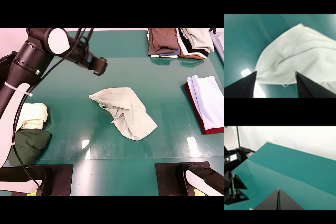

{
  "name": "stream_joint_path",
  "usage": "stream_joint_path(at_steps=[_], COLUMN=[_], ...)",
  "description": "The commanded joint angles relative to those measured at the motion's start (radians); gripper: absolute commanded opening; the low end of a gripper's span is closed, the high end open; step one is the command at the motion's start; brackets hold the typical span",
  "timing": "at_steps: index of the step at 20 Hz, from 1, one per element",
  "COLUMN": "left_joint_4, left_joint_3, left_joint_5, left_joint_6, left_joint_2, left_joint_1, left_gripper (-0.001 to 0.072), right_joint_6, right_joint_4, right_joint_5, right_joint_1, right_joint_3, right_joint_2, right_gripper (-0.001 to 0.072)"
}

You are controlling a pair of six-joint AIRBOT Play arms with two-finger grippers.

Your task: Fold the shirts.

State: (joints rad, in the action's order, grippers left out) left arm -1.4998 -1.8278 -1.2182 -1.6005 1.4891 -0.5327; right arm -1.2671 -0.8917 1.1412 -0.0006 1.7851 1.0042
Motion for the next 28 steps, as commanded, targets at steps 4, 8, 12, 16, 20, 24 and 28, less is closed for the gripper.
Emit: stream_joint_path(at_steps=[4, 8, 12, 16, 20, 24, 28], left_joint_4=[0.315, 0.421, 0.481, 0.533, 0.549, 0.548, 0.489], left_joint_3=[0.38, 0.589, 0.66, 0.659, 0.659, 0.639, 0.579], left_joint_5=[0.048, 0.176, 0.357, 0.444, 0.438, 0.427, 0.35], left_joint_6=[-0.006, 0.034, 0.03, 0.026, 0.027, 0.031, 0.031], left_joint_2=[0.008, 0.008, 0.011, 0.063, 0.109, 0.113, 0.074], left_joint_1=[0.16, 0.116, 0.074, 0.059, 0.059, 0.07, 0.136], left_gripper=[0.0565, 0.0565, 0.0565, 0.0565, 0.0563, 0.0022, 0.0024], right_joint_6=[-0.001, 0.0, -0.021, -0.024, -0.024, -0.027, -0.112], right_joint_4=[-0.001, 0.0, 0.004, 0.0, 0.001, -0.009, -0.208], right_joint_5=[0.005, 0.003, 0.01, 0.03, 0.04, 0.103, 0.201], right_joint_1=[-0.003, -0.003, -0.002, 0.021, 0.023, 0.022, 0.022], right_joint_3=[0.001, 0.001, 0.001, 0.001, 0.001, 0.0, -0.175], right_joint_2=[0.001, 0.01, 0.034, 0.052, 0.056, 0.056, 0.001], right_gripper=[0.0021, 0.0021, 0.0021, 0.0021, 0.0022, 0.0021, 0.0021])
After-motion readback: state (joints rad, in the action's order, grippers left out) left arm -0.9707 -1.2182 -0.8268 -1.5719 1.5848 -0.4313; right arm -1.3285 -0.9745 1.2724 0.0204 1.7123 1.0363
